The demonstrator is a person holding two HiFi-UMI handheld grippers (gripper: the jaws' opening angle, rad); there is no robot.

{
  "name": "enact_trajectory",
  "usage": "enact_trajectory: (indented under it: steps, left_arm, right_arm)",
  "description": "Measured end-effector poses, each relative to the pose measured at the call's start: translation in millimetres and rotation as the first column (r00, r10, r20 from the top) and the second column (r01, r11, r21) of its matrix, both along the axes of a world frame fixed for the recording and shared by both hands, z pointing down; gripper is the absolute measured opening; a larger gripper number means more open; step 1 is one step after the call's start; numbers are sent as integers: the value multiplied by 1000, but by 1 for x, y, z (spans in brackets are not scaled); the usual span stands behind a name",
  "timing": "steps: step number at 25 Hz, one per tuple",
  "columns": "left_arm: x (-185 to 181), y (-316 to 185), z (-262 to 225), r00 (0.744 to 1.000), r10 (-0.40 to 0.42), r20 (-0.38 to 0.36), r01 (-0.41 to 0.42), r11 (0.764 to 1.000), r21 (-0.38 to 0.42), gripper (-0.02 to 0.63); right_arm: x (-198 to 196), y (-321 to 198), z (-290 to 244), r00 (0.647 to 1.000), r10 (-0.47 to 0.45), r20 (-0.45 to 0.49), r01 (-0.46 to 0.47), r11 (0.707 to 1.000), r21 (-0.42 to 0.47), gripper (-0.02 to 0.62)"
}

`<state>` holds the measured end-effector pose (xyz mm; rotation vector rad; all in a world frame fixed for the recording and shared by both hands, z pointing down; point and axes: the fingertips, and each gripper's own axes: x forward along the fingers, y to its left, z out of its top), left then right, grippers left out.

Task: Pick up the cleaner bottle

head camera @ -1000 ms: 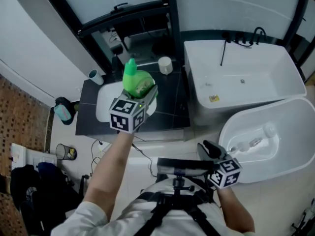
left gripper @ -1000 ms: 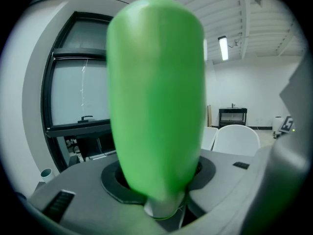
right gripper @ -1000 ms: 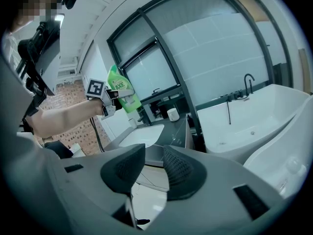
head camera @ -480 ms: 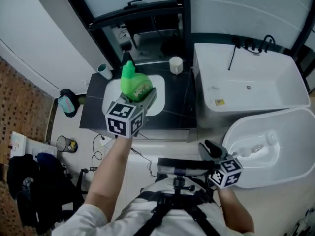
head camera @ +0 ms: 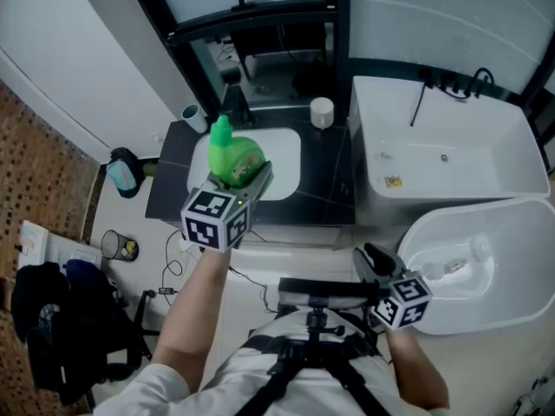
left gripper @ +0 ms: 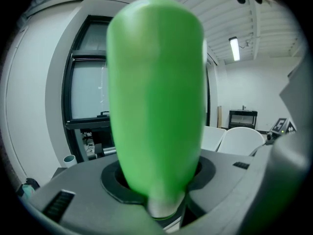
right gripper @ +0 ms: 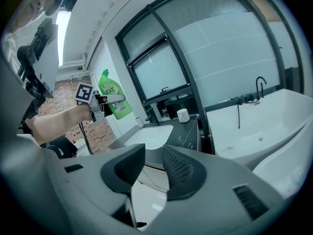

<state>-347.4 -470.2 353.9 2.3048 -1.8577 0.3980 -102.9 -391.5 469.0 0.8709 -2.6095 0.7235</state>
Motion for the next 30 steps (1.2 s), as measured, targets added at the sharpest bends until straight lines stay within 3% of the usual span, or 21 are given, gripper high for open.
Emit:
enact_trajectory:
  steps: [30]
  left_arm:
    - [-25, 82, 20, 996, -88, -27, 87, 995, -39, 178]
  right_arm:
    - [-10, -7, -29, 1000, -31, -1, 31, 998, 63, 104]
